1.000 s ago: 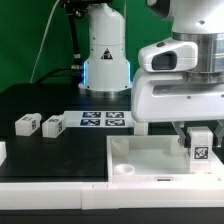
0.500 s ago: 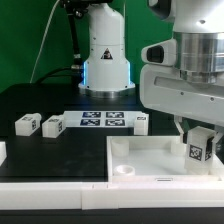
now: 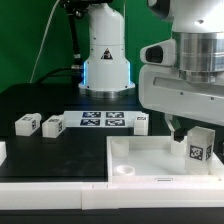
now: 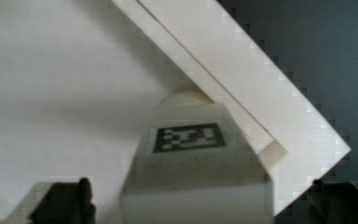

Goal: Assemble one leg

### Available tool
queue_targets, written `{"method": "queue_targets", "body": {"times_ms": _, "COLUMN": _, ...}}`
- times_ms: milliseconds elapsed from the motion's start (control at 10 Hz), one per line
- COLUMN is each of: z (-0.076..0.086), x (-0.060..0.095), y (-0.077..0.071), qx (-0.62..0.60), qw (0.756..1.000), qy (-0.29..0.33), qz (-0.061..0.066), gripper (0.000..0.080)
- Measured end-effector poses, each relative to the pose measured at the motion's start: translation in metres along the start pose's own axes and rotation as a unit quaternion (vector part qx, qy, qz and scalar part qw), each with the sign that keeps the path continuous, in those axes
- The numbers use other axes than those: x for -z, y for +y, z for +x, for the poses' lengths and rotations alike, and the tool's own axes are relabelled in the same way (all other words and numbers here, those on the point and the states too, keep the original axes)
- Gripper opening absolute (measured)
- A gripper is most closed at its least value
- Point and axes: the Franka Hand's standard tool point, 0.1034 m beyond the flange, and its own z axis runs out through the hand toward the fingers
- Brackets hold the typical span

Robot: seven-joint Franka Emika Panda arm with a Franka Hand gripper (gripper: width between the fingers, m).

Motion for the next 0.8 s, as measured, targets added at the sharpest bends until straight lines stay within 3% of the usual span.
{"method": "queue_targets", "body": {"times_ms": 200, "z": -0.0052, "x": 0.0000, "y": -0.0042, "qx": 0.140, "qw": 0.990, "qy": 0.003, "qz": -0.004, "gripper": 0.0636}}
{"method": "queue_targets", "body": {"times_ms": 400, "z": -0.0077, "x": 0.0001, "y": -0.0061, "qx": 0.270, "qw": 0.963, "qy": 0.006, "qz": -0.012, "gripper": 0.0649}}
{"method": "queue_targets", "body": {"times_ms": 600, "z": -0.0058, "x": 0.0018, "y": -0.0071, "qx": 0.373, "qw": 0.928, "qy": 0.007, "qz": -0.013, "gripper": 0.0649}}
{"method": "queue_targets", "body": {"times_ms": 800, "z": -0.0004, "x": 0.0035, "y": -0.0049, "qx": 0.508, "qw": 0.861, "qy": 0.008, "qz": -0.019, "gripper": 0.0649}}
